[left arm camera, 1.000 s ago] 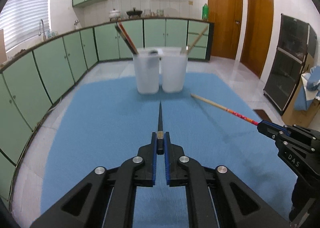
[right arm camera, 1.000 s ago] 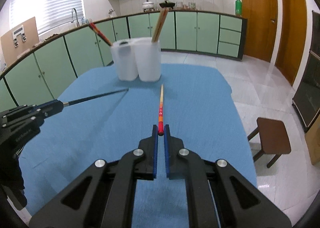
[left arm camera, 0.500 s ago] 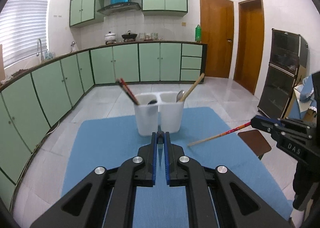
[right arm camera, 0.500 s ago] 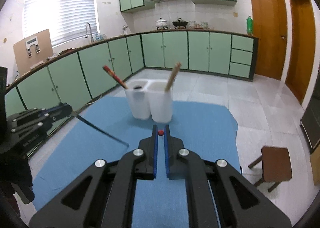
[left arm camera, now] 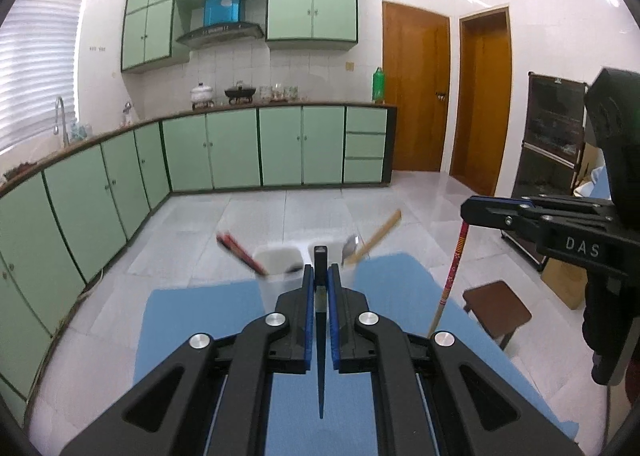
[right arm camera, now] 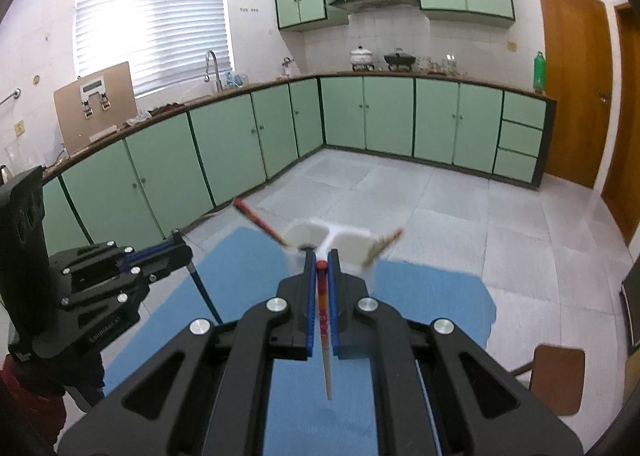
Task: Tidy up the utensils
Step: 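Carry both chopsticks to the white holder and release them inside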
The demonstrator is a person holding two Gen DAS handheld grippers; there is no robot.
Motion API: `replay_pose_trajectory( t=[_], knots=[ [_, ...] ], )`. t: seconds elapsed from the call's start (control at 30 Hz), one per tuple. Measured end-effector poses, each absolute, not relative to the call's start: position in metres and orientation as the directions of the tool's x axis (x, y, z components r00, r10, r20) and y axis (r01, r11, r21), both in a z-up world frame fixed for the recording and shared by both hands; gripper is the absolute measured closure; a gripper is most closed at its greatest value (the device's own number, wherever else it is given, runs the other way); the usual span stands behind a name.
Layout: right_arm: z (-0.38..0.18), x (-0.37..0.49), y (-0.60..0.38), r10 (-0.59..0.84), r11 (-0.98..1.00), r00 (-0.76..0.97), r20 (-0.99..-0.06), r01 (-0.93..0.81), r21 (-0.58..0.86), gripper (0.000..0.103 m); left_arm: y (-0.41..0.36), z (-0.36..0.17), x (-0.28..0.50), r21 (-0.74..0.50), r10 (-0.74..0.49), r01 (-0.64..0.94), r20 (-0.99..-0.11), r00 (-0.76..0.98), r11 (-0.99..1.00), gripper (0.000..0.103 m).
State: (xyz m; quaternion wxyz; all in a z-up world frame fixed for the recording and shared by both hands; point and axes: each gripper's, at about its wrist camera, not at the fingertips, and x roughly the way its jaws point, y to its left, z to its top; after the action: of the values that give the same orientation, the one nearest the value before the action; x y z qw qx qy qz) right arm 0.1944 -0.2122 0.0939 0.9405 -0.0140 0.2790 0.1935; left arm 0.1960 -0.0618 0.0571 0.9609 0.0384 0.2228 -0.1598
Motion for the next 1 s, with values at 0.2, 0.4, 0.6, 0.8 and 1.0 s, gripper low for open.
replay_pose_trajectory(
  t=[0.2, 0.4, 0.6, 0.8, 1.0],
  knots=[
    [0.138, 0.228, -0.205, 0.355, 0.924, 0.815, -0.458, -0.381, 0.038, 0.098, -0.067, 0.097, 0.224, 0.025, -0.294, 0.322, -0.347, 0.891, 0.946, 0.097],
    [0.170, 0.278, -0.200, 0.334, 0.936, 0.865, -0.375, -0.353, 0.020, 0.098, -0.075, 0.128, 0.268, 0.030, -0.292, 0.309, -0.254, 0.922, 0.950, 0.097],
    [0.158, 0.328, -0.205, 0.334, 0.941, 0.875, -0.350, -0.334, 0.062, 0.098, -0.077, 0.116, 0.321, 0.014, -0.270, 0.282, -0.251, 0.930, 0.959, 0.097],
    [0.104, 0.361, -0.200, 0.325, 0.942, 0.827, -0.458, -0.328, 0.077, 0.098, -0.076, 0.071, 0.359, -0.005, -0.277, 0.293, -0.339, 0.899, 0.956, 0.096],
    [0.070, 0.354, -0.195, 0.277, 0.953, 0.817, -0.505, -0.301, 0.036, 0.092, -0.063, 0.035, 0.365, -0.042, -0.272, 0.281, -0.418, 0.867, 0.959, 0.087]
  ],
)
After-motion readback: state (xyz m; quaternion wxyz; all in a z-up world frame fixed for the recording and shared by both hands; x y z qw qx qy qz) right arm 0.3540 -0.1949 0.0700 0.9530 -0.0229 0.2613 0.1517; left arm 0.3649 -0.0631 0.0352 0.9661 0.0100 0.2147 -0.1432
